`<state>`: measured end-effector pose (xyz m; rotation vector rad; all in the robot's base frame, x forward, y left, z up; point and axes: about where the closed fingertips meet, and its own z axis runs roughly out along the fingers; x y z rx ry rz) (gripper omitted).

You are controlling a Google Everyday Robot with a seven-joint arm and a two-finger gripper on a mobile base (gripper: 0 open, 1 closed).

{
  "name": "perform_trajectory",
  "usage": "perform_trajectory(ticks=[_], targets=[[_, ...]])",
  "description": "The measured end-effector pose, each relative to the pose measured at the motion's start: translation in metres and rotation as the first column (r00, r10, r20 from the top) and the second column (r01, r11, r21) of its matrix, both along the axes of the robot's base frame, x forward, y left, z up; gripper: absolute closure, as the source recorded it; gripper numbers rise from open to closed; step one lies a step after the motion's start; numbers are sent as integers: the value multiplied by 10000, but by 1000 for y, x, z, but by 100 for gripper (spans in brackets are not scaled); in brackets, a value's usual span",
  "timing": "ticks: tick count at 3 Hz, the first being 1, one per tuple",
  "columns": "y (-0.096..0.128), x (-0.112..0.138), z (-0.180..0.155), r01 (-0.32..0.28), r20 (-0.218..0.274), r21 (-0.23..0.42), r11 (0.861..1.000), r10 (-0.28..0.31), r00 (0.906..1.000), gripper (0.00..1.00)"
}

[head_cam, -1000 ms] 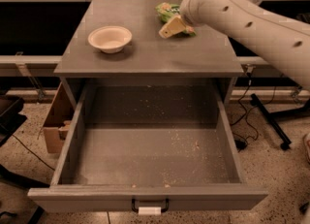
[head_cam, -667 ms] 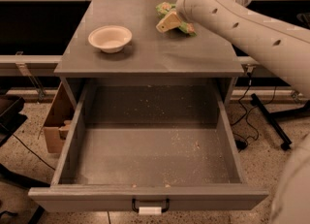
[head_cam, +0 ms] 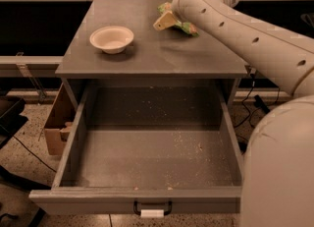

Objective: Place green rice chip bag into top drawer

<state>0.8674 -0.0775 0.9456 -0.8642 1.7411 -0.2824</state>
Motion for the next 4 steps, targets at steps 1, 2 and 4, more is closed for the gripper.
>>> perform_trajectory(ticks=[1,2,4], targets=[[10,16,-17,19,-355,59,10000,-17,9994,0],[11,24,-29,148,-649,69,9999,-143,9978,0],[21,46,-65,327,-1396,465,9984,-259,9899,27]])
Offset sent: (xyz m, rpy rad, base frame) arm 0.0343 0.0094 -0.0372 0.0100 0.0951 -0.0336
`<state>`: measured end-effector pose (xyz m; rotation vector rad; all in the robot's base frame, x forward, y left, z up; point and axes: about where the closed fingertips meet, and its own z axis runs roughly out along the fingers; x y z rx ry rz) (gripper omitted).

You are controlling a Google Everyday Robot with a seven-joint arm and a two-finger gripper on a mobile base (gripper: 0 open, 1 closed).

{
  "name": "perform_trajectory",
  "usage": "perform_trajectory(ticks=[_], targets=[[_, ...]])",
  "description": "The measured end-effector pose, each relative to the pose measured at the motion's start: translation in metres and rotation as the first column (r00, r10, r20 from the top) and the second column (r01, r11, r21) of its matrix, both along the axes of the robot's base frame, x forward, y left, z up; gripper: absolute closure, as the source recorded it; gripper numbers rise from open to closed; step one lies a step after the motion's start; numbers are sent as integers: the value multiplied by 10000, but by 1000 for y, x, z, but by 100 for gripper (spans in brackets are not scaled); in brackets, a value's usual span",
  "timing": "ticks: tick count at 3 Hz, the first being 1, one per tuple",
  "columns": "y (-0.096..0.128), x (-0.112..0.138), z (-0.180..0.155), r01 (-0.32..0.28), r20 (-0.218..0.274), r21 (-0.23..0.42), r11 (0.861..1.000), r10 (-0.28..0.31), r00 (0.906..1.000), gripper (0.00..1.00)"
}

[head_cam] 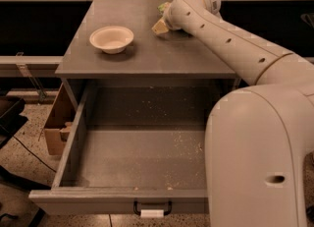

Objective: Place green rice chip bag into top drawer

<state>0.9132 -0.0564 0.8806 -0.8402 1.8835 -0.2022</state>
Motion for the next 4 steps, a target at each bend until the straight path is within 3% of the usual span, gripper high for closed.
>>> perform_trajectory(ticks=[1,3,4], targets=[[4,7,-13,69,-292,145,9999,-65,9996,50],[4,7,-14,76,-317,158,9998,-71,9995,96],[4,7,-14,75,-317,158,9998,-70,9995,100]])
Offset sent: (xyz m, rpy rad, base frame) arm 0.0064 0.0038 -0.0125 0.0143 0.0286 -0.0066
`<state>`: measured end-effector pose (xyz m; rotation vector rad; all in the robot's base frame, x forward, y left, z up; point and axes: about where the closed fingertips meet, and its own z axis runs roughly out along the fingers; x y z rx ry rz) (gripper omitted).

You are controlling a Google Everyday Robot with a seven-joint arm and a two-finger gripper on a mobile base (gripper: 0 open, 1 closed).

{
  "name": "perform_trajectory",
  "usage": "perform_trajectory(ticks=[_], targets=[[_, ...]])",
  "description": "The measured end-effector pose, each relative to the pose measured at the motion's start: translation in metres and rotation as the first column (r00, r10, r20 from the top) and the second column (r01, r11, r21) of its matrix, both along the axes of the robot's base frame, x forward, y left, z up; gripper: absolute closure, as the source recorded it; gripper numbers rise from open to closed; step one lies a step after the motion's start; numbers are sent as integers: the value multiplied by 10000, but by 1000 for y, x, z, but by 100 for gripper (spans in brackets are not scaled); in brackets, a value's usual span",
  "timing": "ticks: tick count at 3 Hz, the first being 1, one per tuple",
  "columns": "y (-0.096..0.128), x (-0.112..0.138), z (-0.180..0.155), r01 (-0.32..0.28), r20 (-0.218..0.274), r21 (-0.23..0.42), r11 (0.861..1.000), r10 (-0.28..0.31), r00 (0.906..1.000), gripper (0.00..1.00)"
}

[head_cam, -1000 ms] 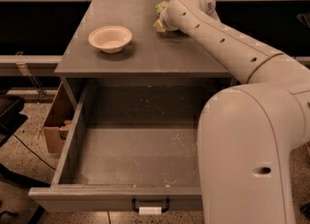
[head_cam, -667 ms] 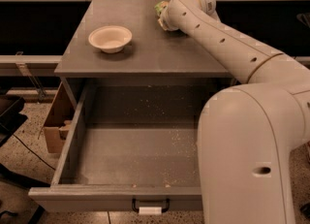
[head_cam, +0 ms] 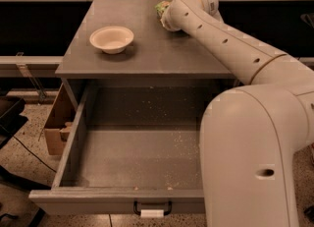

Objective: Place green rice chip bag into top drawer

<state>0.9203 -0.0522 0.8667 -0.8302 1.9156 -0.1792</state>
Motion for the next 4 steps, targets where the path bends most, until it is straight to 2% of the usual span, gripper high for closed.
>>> perform_trajectory(ticks=[1,2,3,4], targets=[[2,1,-1,-61,-21,-82,9999,60,10000,100],[-9,-2,31,-121,257,-517,9986,134,9996,100],[-29,-21,76,-207,585,-1154,9931,276,9979,100],[-56,-77,149,-260,1001,-1491,9885,412,9941,100]])
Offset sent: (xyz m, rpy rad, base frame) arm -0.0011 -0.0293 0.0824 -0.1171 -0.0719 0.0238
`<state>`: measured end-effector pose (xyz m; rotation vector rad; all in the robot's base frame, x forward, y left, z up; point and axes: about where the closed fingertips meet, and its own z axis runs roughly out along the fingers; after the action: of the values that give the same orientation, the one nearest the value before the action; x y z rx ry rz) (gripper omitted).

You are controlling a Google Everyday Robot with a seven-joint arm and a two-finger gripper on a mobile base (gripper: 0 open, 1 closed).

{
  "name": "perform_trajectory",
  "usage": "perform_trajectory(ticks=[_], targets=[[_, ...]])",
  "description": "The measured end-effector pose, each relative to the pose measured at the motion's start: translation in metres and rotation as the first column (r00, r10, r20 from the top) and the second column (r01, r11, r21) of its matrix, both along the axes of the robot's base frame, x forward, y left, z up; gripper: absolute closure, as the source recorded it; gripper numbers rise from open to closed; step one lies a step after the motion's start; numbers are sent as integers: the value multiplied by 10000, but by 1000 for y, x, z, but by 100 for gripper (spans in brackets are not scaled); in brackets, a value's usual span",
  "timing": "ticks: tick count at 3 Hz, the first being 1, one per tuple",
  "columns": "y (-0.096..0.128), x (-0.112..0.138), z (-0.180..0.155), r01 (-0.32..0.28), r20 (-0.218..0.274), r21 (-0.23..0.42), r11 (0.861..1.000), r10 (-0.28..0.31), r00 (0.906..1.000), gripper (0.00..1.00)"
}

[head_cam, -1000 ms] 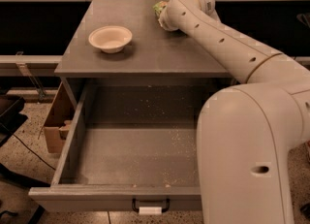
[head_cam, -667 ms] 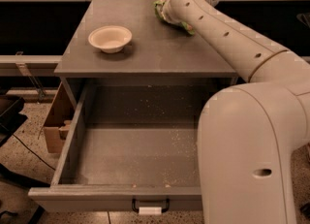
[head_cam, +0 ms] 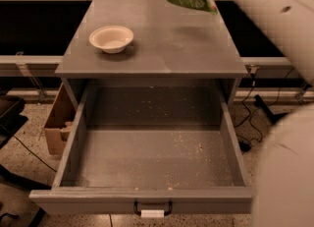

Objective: Place green rice chip bag into top drawer

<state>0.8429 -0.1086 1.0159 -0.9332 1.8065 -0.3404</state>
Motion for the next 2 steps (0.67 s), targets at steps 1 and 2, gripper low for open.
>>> perform_trajectory(ticks=[1,2], targets=[[-13,-63,30,-236,-403,-262,9994,225,9989,100],[-22,-135,46,-570,-1089,-384,9976,525,9927,100]])
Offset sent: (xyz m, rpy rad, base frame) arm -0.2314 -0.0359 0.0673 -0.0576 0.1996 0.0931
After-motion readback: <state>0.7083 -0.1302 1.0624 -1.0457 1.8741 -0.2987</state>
